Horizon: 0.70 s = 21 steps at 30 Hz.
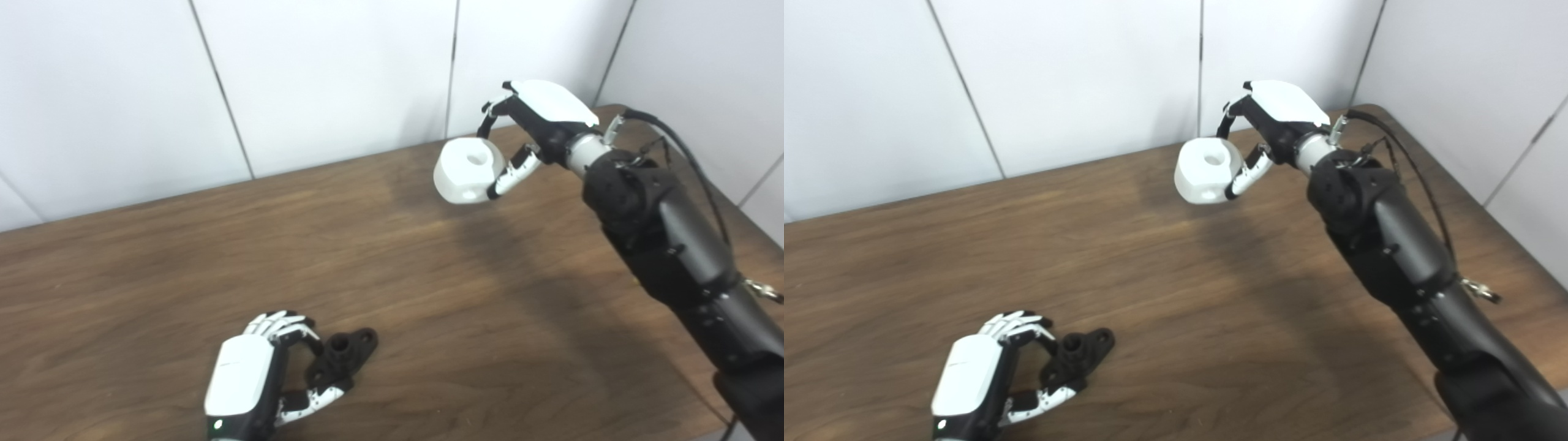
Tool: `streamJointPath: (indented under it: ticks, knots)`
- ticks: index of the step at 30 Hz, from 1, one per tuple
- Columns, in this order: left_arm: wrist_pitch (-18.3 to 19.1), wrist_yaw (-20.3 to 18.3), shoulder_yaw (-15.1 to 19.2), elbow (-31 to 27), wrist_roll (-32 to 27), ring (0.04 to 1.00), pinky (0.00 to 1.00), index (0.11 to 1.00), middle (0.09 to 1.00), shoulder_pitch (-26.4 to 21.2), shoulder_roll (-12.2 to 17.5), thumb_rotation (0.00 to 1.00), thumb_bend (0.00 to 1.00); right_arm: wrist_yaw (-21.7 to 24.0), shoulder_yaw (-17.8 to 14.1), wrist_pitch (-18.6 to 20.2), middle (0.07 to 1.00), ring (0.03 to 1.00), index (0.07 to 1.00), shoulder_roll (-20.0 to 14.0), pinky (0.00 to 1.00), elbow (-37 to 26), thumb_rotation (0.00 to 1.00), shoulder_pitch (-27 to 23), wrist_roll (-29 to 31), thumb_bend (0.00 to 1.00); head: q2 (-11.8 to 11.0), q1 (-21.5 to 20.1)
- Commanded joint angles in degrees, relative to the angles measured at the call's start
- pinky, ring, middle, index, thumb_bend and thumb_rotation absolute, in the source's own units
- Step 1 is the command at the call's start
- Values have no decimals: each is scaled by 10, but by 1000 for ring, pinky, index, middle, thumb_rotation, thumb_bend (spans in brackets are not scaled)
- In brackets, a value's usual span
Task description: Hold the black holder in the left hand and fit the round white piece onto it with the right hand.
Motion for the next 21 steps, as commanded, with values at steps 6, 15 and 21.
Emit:
streamJointPath:
  ticks: [6,15,21]
  knots:
    - [8,-17,-19,20,24,827,890,485,741,2,-4,46,522,68,9,2,827,988,482,8,1000,-74,136,-32,-19,525,5,19]
    - [17,-21,-23,19,26,837,910,485,746,0,-12,46,521,146,17,3,848,972,482,51,1000,-136,133,-33,-60,525,14,43]
    - [27,-23,-29,16,38,837,908,485,748,-2,-14,48,522,161,38,-8,837,980,481,77,1000,-160,134,-31,-71,525,19,56]
